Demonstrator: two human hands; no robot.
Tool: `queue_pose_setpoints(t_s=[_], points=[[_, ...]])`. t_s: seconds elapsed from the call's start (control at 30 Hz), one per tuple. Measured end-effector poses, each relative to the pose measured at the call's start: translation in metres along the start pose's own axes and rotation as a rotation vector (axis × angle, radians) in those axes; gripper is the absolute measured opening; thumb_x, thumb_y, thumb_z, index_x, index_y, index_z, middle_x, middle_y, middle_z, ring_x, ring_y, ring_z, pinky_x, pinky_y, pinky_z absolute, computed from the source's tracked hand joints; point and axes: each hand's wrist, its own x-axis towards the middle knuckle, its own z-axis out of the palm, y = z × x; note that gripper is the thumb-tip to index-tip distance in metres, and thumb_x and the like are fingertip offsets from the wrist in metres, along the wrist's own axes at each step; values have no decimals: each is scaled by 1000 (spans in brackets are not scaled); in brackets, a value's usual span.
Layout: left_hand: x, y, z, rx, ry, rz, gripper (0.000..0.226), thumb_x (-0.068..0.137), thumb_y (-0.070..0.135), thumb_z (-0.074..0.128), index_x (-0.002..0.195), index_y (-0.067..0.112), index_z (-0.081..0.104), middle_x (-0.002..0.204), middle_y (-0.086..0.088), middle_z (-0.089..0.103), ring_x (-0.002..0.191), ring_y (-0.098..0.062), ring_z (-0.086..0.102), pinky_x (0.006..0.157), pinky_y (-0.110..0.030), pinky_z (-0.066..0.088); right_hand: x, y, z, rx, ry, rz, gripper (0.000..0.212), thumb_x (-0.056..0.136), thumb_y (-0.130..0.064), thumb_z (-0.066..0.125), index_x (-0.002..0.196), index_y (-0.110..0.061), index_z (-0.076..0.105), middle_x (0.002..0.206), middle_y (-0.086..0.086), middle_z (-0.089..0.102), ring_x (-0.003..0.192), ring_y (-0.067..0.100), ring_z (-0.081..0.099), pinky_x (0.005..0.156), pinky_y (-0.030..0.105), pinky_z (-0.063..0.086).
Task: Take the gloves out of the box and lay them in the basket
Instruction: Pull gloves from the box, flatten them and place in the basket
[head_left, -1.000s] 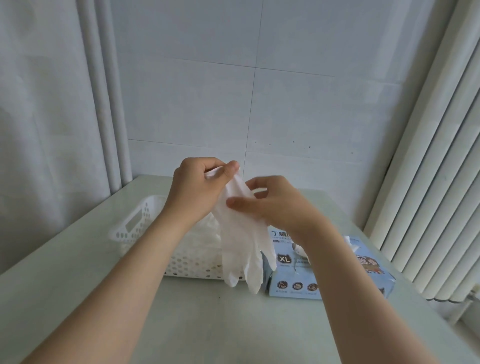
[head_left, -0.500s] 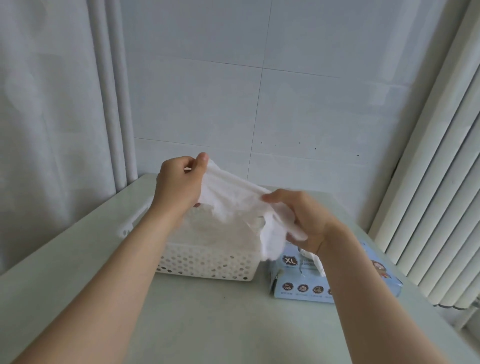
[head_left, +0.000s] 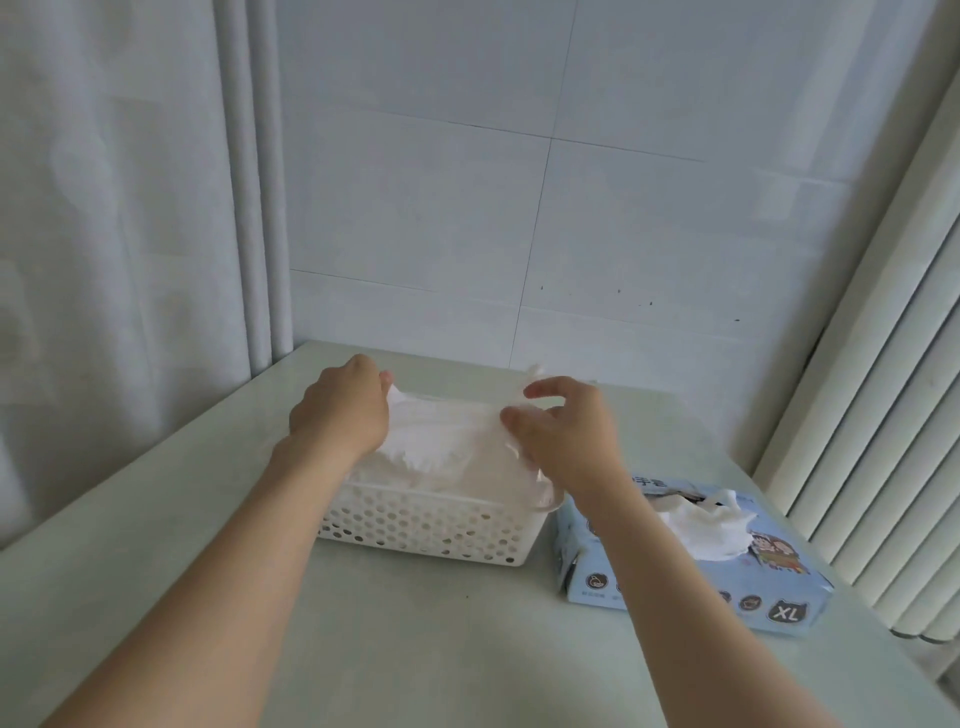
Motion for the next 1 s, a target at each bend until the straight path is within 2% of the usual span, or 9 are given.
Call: queue_pose_setpoints(t_s=[0.07,0.17,0.3,0.37,0.47,0.57,0.63,0.87,1.0], points=[[-2,-1,1,84,0,-32,26,113,34,35,103,11,43,98,-10,51,90,-33,51,74,-41,40,-3,0,5,-172,10,-101,39,92,-22,75,129,-19,64,92,3,75,97,22,69,78,31,52],[-4,-2,2,160,12,-54,18,111,29,43,104,12,45,102,-12,55,92,-34,54,74,-40,41,-9,-6,6,-479,22,-209,42,94,-20,75,134,-17,64,116,2,72,107,23,65,78,30,47],[-3,-2,1,223,67,6,18,106,24,55,116,11,49,123,-16,57,113,-38,53,78,-43,43,-13,-13,5,-838,69,-374,30,88,-12,69,116,-21,72,108,-1,68,109,27,60,85,37,51],[0,-1,-1,250,37,130,27,105,26,58,129,16,51,132,-13,51,125,-38,45,92,-45,44,-12,-13,3,-688,-75,-429,29,95,-20,69,123,-24,72,116,-2,68,113,23,61,90,33,49],[-6,11,-7,110,-254,251,32,104,34,59,135,30,54,139,-5,47,135,-33,41,108,-43,39,-12,-12,0,-571,-327,-387,42,99,-31,71,140,-26,63,133,-1,64,123,20,59,93,29,45],[-21,26,-11,190,-552,262,52,103,45,58,152,38,43,154,-3,42,137,-30,47,107,-39,39,-12,-6,3,-658,-458,-330,65,97,-29,75,156,-27,48,149,1,56,144,25,43,107,35,42],[-27,31,-11,198,-651,268,57,104,44,55,157,38,38,158,-2,40,134,-25,51,101,-33,42,-8,-4,5,-645,-452,-319,77,92,-27,79,160,-27,43,153,0,54,147,24,41,104,32,42],[-18,27,-2,175,-586,240,70,91,47,72,154,42,42,160,0,42,138,-27,49,114,-41,42,-5,-2,9,-682,-460,-277,56,100,-31,66,151,-13,53,143,8,57,145,24,38,90,30,43],[-18,42,-3,92,-399,318,41,102,47,59,138,29,63,146,-2,57,133,-24,53,111,-40,41,-9,-1,7,-655,-340,-382,35,105,-22,54,135,-13,68,132,9,65,134,27,48,102,32,40]])
